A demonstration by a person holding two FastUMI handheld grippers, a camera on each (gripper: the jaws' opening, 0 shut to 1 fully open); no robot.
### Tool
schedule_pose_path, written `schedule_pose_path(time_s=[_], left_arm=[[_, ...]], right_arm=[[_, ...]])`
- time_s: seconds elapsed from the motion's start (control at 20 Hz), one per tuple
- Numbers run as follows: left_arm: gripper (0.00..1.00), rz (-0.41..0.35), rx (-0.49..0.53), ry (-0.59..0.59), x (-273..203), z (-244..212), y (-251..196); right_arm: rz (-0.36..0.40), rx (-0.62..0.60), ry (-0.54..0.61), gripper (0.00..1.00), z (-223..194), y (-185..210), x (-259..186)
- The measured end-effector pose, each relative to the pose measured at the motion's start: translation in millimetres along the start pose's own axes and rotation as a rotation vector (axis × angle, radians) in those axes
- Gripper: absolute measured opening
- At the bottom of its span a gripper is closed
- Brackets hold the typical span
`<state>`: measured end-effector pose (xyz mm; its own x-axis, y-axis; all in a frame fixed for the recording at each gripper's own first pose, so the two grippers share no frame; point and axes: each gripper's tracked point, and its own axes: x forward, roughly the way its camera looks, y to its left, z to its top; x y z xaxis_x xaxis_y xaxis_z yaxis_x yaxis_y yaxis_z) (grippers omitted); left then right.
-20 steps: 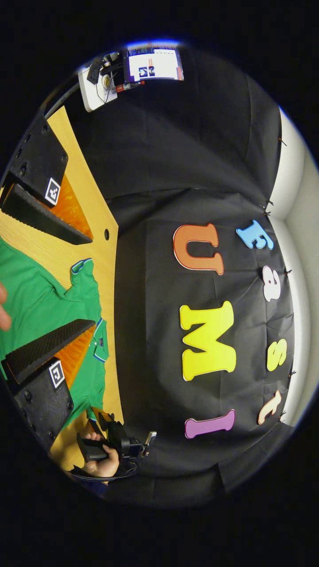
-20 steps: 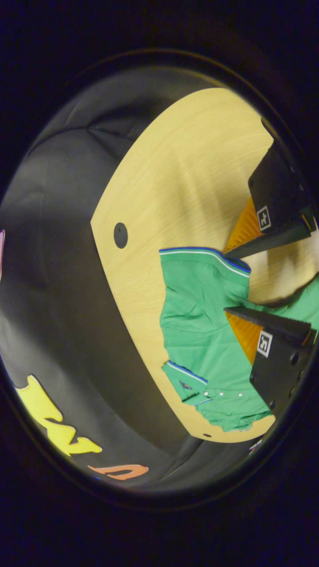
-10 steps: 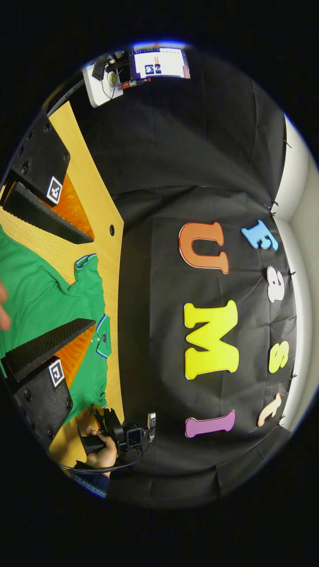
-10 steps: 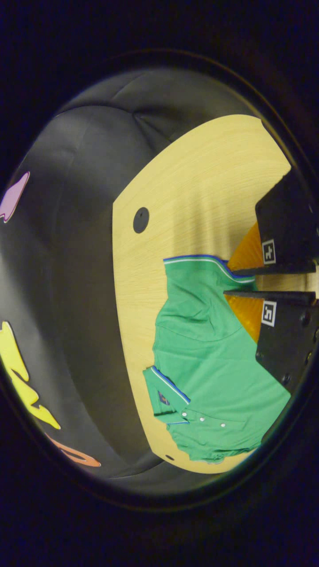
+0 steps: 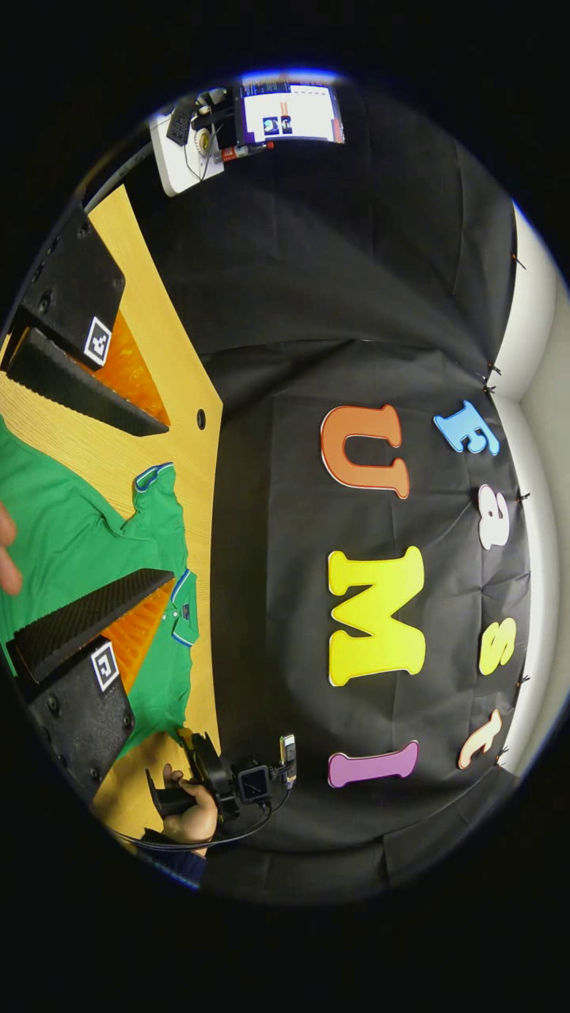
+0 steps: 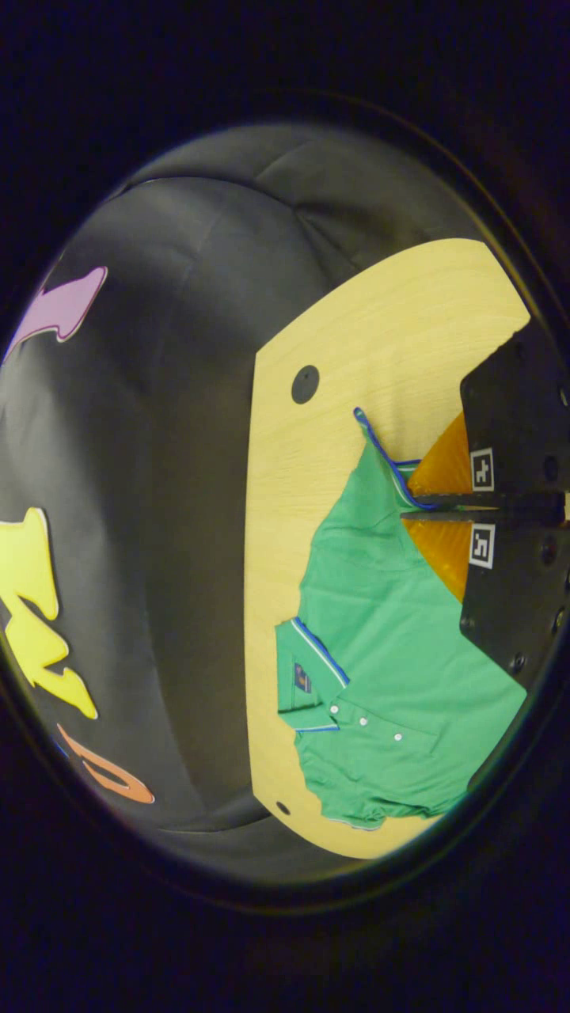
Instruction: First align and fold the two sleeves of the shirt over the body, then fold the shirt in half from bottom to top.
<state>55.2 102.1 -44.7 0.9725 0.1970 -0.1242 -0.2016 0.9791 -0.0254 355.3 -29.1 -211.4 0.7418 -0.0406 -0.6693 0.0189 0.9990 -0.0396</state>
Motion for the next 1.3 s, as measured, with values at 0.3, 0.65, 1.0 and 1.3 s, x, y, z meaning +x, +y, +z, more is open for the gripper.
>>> schedule_pose_path(time_s=[0.3, 0.65, 1.0, 1.3], left_arm=[[1.0, -0.003, -0.045, 0.038, 4, -6, 8], [1.0, -0.04, -0.062, 0.096, 9, -22, -3], [1.0, -0.018, -0.04, 0.101, 15, -29, 4], [1.0, 0.004, -0.02, 0.091, 28, -31, 15]], right_arm=[[0.108, -0.135, -0.083, 0.0, 10, 76, -9], [0.198, -0.288, -0.093, 0.43, -41, 155, -9], [0.294, -0.214, -0.251, 0.95, -39, 156, -65], [0.277, -0.074, -0.386, 0.96, -31, 106, -112]])
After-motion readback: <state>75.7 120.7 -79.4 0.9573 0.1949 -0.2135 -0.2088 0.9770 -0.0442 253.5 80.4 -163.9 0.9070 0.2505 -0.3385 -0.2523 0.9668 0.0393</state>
